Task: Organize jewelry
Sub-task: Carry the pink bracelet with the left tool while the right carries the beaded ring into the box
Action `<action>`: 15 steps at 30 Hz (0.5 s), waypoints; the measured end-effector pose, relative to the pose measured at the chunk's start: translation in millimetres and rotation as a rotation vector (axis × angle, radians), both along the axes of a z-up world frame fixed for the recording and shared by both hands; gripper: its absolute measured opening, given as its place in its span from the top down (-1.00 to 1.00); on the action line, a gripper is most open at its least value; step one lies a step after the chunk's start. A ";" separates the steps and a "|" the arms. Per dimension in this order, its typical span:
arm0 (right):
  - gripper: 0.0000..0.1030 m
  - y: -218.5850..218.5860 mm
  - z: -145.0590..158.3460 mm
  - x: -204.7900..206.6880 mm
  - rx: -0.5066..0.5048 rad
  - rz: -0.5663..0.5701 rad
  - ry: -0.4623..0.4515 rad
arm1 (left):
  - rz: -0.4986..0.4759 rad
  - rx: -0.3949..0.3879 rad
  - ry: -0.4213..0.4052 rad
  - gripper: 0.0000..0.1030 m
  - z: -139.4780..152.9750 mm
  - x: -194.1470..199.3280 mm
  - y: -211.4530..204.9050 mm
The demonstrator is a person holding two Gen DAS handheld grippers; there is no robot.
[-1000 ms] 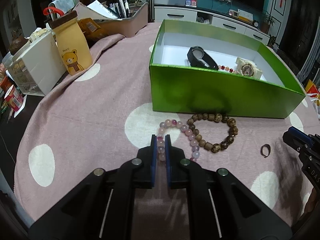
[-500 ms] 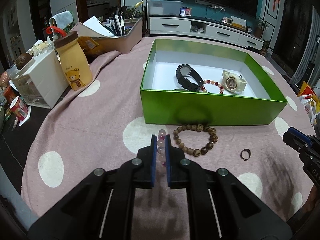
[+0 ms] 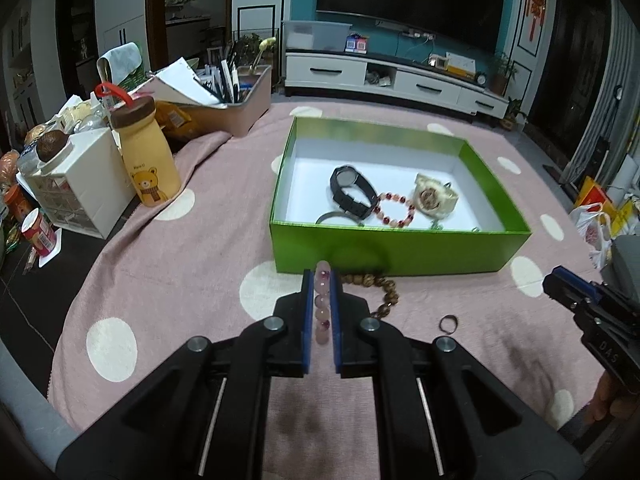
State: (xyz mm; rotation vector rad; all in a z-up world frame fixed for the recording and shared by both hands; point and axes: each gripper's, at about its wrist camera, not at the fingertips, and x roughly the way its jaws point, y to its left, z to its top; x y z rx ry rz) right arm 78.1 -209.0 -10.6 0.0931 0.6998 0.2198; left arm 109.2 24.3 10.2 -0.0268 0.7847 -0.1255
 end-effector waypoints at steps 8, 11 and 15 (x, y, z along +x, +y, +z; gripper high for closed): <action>0.59 -5.9 11.5 -0.2 0.018 0.000 -0.027 | -0.023 -0.024 -0.028 0.86 23.2 -0.3 3.7; 0.59 -7.9 15.8 2.2 0.025 0.003 -0.038 | -0.034 -0.024 -0.043 0.86 33.2 3.6 2.2; 0.59 -9.6 22.4 9.7 0.029 0.005 -0.054 | -0.042 -0.017 -0.065 0.86 43.0 12.7 -3.5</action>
